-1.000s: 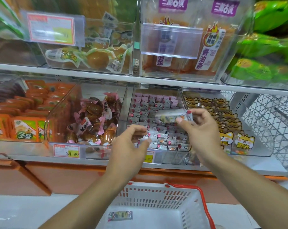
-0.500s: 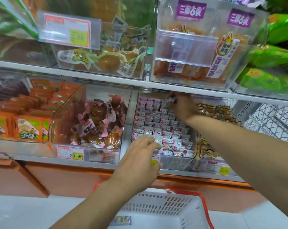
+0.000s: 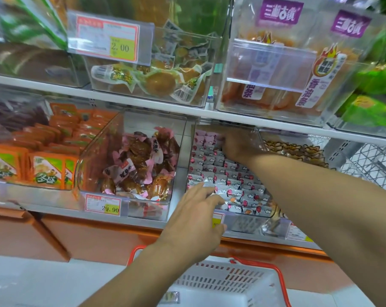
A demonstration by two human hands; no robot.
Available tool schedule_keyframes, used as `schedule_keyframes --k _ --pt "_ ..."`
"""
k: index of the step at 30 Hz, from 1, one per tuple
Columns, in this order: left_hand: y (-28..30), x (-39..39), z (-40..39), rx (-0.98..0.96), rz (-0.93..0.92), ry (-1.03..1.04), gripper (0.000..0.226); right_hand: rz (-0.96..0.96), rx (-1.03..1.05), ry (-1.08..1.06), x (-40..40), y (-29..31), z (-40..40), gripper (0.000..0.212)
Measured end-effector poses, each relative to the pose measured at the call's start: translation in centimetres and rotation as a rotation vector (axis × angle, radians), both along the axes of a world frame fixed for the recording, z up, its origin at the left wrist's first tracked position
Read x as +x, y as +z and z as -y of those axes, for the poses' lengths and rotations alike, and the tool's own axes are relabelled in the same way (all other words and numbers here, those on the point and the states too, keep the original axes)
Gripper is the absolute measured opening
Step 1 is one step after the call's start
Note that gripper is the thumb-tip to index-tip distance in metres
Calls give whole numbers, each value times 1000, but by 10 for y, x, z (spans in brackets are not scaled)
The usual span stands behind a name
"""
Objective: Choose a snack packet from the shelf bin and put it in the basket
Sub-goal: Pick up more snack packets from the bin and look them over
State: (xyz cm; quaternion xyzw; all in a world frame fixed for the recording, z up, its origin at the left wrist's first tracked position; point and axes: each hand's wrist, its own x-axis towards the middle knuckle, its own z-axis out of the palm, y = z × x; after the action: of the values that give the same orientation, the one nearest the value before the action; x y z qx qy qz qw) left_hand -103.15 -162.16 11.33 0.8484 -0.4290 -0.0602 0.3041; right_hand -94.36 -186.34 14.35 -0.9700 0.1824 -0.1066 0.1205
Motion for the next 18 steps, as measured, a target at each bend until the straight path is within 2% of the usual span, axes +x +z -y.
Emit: schedule_keyframes --k 3,7,10,13,15,18 --pt "1 1 -2 -32 11 6 52 62 136 -30 4 -6 1 15" --pt "3 2 -1 -50 3 12 50 226 226 -172 10 -1 3 29" --pt "4 2 0 -56 3 11 50 366 254 -298 9 6 7 18" --pt "6 1 0 -87 -29 39 48 434 324 -351 -7 15 5 21" --pt "11 0 1 -163 -129 103 45 537 554 -436 -24 22 -6 20" --pt "24 -2 1 -400 -444 242 34 681 1077 -511 -71 32 -39 13"
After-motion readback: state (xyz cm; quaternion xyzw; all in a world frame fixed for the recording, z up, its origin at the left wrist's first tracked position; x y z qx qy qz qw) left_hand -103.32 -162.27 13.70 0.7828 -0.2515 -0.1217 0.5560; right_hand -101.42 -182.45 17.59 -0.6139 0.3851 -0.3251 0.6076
